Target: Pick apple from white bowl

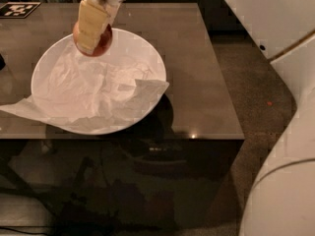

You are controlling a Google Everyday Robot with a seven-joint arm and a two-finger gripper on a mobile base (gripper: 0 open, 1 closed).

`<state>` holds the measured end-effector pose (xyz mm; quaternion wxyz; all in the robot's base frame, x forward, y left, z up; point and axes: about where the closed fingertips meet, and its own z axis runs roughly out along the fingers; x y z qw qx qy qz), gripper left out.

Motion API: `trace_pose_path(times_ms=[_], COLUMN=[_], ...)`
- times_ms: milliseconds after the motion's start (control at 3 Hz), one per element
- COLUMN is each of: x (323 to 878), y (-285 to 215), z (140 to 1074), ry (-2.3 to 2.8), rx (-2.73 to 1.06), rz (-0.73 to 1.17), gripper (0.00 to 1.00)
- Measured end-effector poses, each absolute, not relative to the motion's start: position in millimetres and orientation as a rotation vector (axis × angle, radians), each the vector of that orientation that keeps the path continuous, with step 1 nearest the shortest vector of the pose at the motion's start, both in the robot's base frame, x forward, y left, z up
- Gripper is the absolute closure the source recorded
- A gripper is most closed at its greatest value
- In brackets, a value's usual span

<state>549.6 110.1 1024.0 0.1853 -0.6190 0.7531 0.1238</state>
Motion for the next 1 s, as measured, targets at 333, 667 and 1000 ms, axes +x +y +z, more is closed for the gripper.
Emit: trace_pose_path(times_ms=[333, 667, 1000], x=[548, 552, 555], y=[118, 150, 156], z=[1044, 1079, 1082], ry=[2.087, 1.988, 1.968], rx=[-1.752, -1.742, -1.726], rz=[0.340, 0.351, 0.356], gripper=[1.00, 1.00, 1.00])
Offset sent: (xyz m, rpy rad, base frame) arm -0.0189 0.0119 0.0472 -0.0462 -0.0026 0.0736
